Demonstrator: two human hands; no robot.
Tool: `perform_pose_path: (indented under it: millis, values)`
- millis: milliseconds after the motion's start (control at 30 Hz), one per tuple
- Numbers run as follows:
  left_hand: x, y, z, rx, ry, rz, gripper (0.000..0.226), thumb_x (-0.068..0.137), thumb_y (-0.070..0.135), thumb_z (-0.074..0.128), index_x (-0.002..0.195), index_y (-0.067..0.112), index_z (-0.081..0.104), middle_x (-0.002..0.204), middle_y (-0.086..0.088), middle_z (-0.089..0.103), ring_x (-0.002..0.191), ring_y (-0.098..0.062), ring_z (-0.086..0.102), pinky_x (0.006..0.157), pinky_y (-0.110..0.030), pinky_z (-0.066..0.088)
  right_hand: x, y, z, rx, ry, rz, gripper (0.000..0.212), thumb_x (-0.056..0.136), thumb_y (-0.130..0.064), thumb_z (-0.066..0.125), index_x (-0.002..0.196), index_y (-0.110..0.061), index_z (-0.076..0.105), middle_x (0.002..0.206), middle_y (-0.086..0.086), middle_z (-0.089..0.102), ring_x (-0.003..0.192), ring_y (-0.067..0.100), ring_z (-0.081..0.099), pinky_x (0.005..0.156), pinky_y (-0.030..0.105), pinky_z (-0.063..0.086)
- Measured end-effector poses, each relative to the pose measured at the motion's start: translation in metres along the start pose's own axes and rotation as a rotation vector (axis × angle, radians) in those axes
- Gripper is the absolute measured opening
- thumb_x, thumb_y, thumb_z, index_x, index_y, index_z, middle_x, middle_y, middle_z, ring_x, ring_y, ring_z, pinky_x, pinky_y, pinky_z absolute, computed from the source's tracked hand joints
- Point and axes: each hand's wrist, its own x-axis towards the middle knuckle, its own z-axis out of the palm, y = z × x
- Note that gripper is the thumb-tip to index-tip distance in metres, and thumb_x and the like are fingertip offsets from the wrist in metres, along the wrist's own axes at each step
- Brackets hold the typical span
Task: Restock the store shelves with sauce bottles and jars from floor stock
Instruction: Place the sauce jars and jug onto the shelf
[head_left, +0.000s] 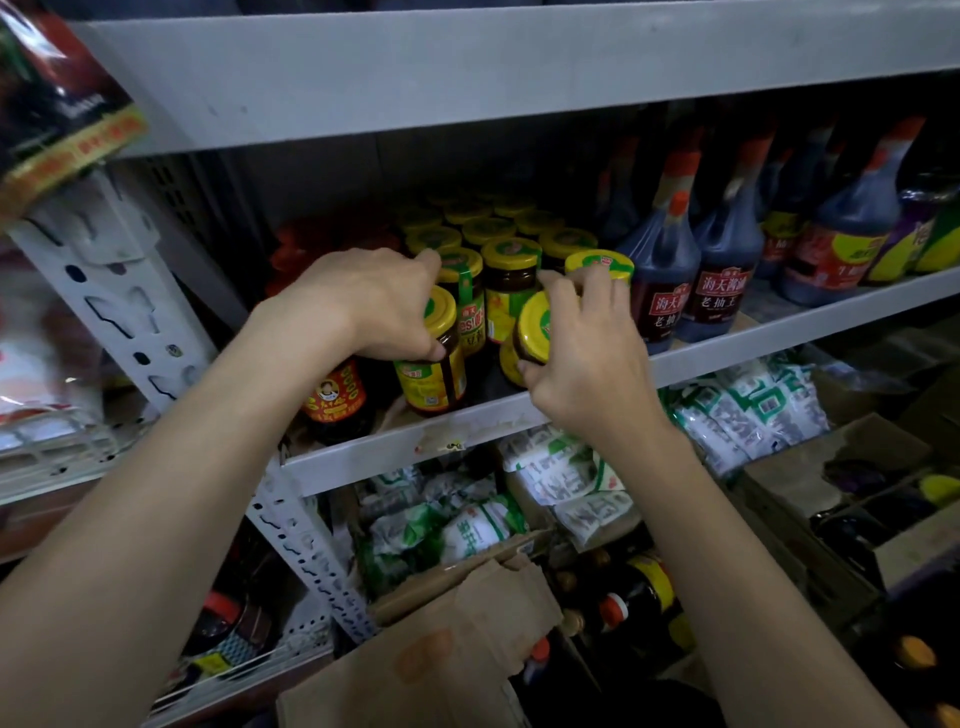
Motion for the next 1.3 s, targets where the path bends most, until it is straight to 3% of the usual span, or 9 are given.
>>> perform_pose_path:
  millis: [200,333,467,667,767,867,1000,1133,1300]
  values:
    - [-0.003,-0.002,0.000,-0.004,-0.029,0.027,0.086,0.075,0.057,0.072,0.147,0.034,0.030,0.130,-0.007,0.053,0.116,-0.032,0.054,0.076,-0.035,0.045,-0.002,0.018,-0.007,0.076,-0.029,0.069,0.075,0.073,-0.028,0.083,0.135,-0.002,0.048,0.130,0.018,0.044,0.117,0.037,0.042,0.091,0.045,0.043]
    - [0.001,0.004,-0.003,0.010,-0.049,0.029,0.089,0.074,0.050,0.077,0.148,0.033,0.029,0.130,-0.006,0.052,0.115,-0.030,0.054,0.074,-0.035,0.046,-0.008,0.022,-0.007,0.134,-0.005,0.089,0.075,0.072,-0.027,0.085,0.134,-0.003,0.051,0.128,0.015,0.051,0.114,0.036,0.045,0.092,0.044,0.042]
    - [0.008,0.007,-0.008,-0.018,-0.022,0.074,0.085,0.069,0.053,0.078,0.142,0.032,0.041,0.121,-0.004,0.059,0.108,-0.028,0.056,0.071,-0.033,0.044,-0.015,0.024,-0.015,0.244,0.108,0.132,0.073,0.067,-0.024,0.088,0.128,-0.001,0.058,0.118,0.015,0.055,0.107,0.034,0.048,0.091,0.038,0.040]
    - [0.026,0.010,-0.011,-0.133,0.002,0.051,0.064,0.063,0.064,0.074,0.112,0.024,0.065,0.088,0.000,0.058,0.083,-0.025,0.057,0.068,-0.035,0.053,-0.009,0.034,-0.038,0.252,0.155,0.194,0.072,0.067,-0.035,0.086,0.129,-0.009,0.061,0.107,0.007,0.053,0.106,0.026,0.045,0.083,0.023,0.032]
    - [0.037,0.013,-0.007,-0.113,0.026,0.049,0.061,0.060,0.076,0.066,0.090,0.024,0.064,0.079,0.002,0.057,0.077,-0.024,0.056,0.060,-0.033,0.047,-0.013,0.038,-0.038,0.237,0.072,0.209,0.069,0.069,-0.039,0.085,0.129,-0.013,0.063,0.107,0.005,0.054,0.108,0.023,0.043,0.082,0.019,0.026]
    - [0.042,0.018,-0.006,-0.051,0.080,0.045,0.070,0.056,0.089,0.053,0.077,0.023,0.056,0.071,0.003,0.049,0.070,-0.023,0.050,0.050,-0.029,0.032,-0.020,0.042,-0.030,0.246,0.010,0.226,0.068,0.070,-0.040,0.084,0.130,-0.014,0.063,0.110,0.005,0.055,0.110,0.023,0.042,0.086,0.026,0.032]
    - [0.039,0.022,0.002,0.019,0.191,0.043,0.081,0.055,0.096,0.038,0.087,0.024,0.056,0.077,0.000,0.048,0.072,-0.026,0.049,0.053,-0.031,0.032,-0.027,0.042,-0.017,0.268,-0.037,0.240,0.068,0.072,-0.041,0.084,0.131,-0.015,0.061,0.114,0.004,0.055,0.114,0.024,0.041,0.091,0.034,0.039]
    - [0.038,0.018,0.011,0.040,0.285,0.023,0.085,0.069,0.089,0.040,0.127,0.026,0.049,0.105,-0.013,0.065,0.096,-0.038,0.062,0.064,-0.035,0.037,-0.032,0.041,-0.005,0.276,-0.063,0.239,0.068,0.072,-0.042,0.082,0.132,-0.018,0.061,0.113,0.001,0.054,0.112,0.022,0.041,0.087,0.035,0.040]
    - [0.035,0.006,0.005,-0.112,0.102,0.085,0.067,0.077,0.073,0.056,0.131,0.035,0.047,0.115,-0.012,0.063,0.100,-0.033,0.059,0.072,-0.035,0.044,-0.036,0.039,0.002,0.271,-0.093,0.239,0.068,0.073,-0.042,0.081,0.134,-0.019,0.059,0.114,0.002,0.054,0.111,0.022,0.041,0.087,0.041,0.046]
